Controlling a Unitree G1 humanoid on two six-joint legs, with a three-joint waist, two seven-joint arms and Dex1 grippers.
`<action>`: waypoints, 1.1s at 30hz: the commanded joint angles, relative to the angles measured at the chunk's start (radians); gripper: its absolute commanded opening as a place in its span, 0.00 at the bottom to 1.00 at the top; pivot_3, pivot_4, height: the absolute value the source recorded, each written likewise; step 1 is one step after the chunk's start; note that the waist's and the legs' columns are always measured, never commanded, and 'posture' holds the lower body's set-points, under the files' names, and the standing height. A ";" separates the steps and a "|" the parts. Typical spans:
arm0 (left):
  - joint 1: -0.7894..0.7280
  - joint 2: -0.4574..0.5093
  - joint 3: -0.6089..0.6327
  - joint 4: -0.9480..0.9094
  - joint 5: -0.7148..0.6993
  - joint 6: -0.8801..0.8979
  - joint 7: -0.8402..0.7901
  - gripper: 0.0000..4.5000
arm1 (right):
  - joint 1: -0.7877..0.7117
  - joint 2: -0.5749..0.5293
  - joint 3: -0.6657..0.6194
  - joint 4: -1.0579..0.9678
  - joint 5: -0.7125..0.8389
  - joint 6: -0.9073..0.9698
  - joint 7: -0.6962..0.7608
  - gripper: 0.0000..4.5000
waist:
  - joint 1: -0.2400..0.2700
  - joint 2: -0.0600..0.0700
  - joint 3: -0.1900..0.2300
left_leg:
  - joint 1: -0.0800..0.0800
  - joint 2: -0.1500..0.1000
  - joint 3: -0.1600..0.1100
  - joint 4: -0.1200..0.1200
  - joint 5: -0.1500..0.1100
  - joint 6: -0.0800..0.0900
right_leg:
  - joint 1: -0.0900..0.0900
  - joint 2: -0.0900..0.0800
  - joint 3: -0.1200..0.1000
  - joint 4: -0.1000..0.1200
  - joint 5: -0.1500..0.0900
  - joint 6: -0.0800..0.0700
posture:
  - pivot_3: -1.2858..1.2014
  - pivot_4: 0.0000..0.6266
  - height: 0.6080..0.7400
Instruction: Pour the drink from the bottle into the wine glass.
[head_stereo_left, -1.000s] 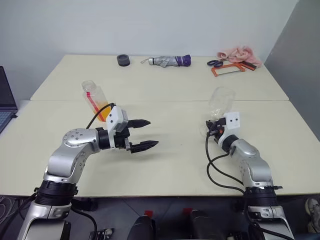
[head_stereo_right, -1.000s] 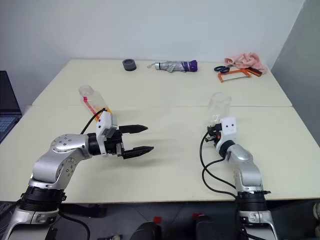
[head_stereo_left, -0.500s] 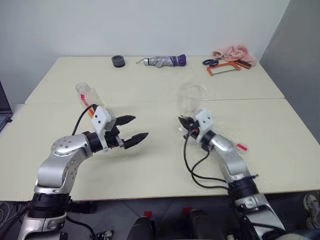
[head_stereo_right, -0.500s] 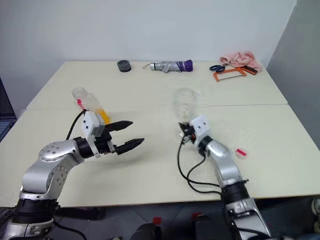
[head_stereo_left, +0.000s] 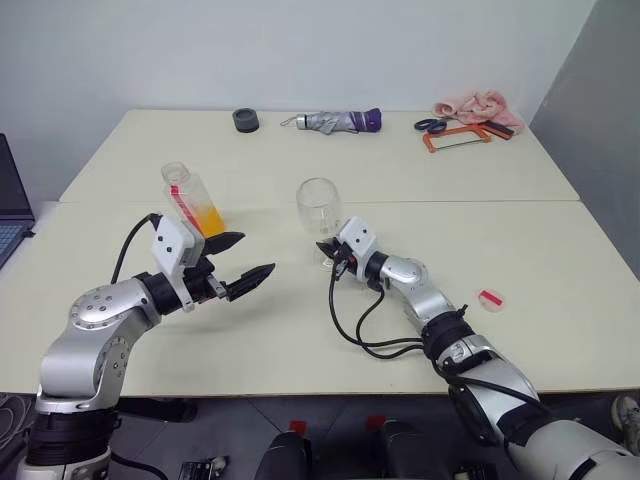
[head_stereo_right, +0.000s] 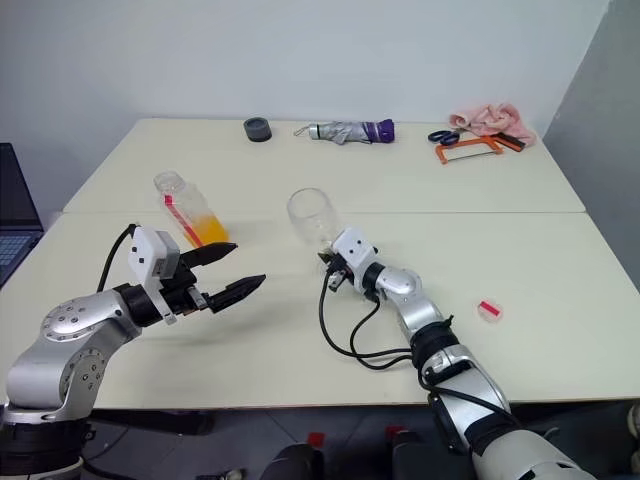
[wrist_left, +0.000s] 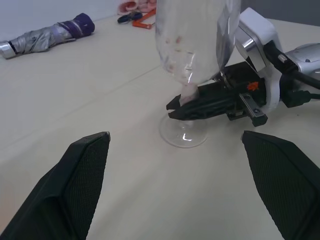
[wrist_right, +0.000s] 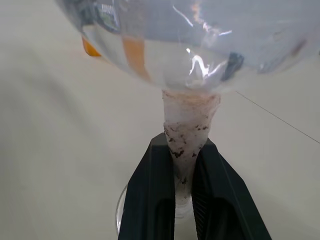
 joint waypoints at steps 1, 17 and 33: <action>-0.003 0.018 0.030 -0.045 -0.019 -0.001 0.002 1.00 | -0.032 0.010 -0.009 0.026 -0.006 -0.025 0.014 0.03 | 0.000 0.000 0.000 | 0.000 0.000 0.000 0.000 0.000 0.000 | 0.000 0.000 0.000 0.000 0.000 0.000 | 0.52 0.24 1.00; -0.061 0.005 -0.013 -0.054 -0.017 -0.010 0.000 1.00 | 0.006 0.014 -0.021 -0.009 0.004 -0.023 0.021 0.99 | 0.000 0.000 0.000 | 0.000 0.000 0.000 0.000 0.000 0.000 | 0.000 0.000 0.000 0.000 0.000 0.000 | 0.52 0.24 1.00; -0.069 -0.005 -0.005 -0.076 -0.037 0.005 0.014 1.00 | 0.221 -0.083 -0.034 -0.359 0.043 0.121 0.070 0.99 | 0.002 0.001 0.001 | 0.000 0.000 0.000 0.000 0.000 0.000 | 0.000 0.000 0.000 -0.001 0.000 0.000 | 0.52 0.24 1.00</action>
